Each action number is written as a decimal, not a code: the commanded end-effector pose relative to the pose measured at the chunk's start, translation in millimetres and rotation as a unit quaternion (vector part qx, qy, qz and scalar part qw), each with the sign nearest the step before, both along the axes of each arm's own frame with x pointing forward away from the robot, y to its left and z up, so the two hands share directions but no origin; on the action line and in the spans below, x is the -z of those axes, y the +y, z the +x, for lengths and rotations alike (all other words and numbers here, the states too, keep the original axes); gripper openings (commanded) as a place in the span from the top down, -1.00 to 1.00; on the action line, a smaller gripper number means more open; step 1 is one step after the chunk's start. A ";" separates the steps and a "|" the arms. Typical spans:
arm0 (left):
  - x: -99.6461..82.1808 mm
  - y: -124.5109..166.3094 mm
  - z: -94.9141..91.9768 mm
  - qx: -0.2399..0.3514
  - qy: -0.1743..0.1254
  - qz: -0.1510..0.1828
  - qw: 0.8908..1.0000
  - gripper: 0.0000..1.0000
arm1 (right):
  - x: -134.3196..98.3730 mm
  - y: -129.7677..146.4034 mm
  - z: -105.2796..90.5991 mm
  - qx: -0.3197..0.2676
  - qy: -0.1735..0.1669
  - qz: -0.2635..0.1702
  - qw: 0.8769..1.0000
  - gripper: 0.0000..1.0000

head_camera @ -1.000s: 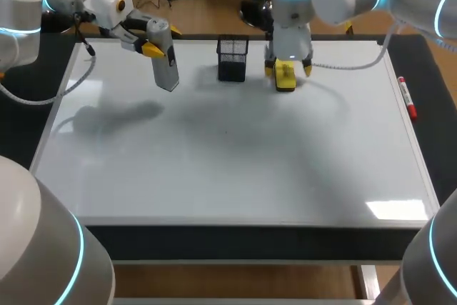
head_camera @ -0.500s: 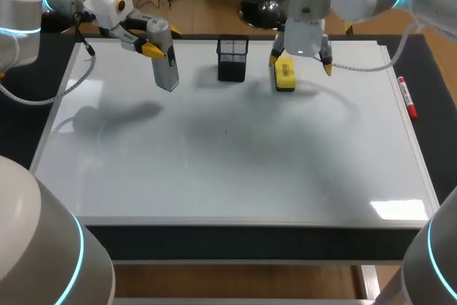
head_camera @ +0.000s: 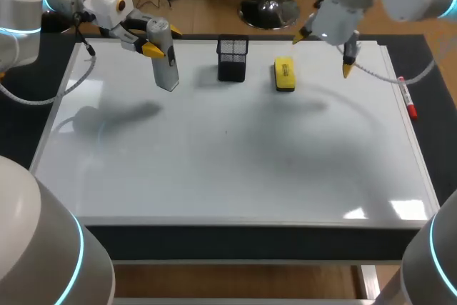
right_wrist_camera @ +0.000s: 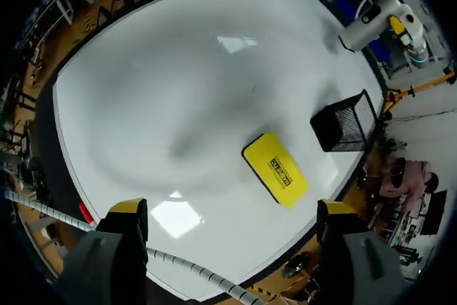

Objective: Pick up the inspection probe, press it on each red-marked spot on the whiteboard one by one, put down the probe, pick up the eraser, and wipe off all the red marks.

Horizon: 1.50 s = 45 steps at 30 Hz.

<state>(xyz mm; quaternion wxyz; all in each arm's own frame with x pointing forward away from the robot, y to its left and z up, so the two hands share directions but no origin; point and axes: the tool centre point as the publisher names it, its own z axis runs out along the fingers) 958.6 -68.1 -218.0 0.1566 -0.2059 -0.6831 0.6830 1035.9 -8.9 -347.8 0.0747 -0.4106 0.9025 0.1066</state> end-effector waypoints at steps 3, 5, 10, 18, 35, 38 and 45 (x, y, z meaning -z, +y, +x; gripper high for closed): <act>-0.8 0.0 0.6 0.001 0.000 0.000 1.000 1.00 | -19.8 -16.3 -3.9 0.110 0.039 0.058 0.991 -1.00; -0.8 0.0 0.6 0.001 0.000 0.000 1.000 1.00 | -27.5 -18.4 -3.9 0.135 0.053 0.076 0.987 -1.00; -0.8 0.0 0.6 0.001 0.000 0.000 1.000 1.00 | -49.5 -21.6 -7.0 0.173 0.052 0.109 0.977 -1.00; -0.8 0.0 0.6 0.001 0.000 0.000 1.000 1.00 | -81.4 -20.6 -12.0 0.206 0.052 0.165 0.963 -1.00; -0.8 0.0 0.6 0.001 0.000 0.000 1.000 1.00 | -93.7 -17.5 -12.3 0.220 0.087 0.174 0.956 -1.00; -0.8 0.0 0.6 0.001 0.000 0.000 1.000 1.00 | -93.7 -17.5 -12.3 0.220 0.087 0.174 0.956 -1.00; -0.8 0.0 0.6 0.001 0.000 0.000 1.000 1.00 | -93.7 -17.5 -12.3 0.220 0.087 0.174 0.956 -1.00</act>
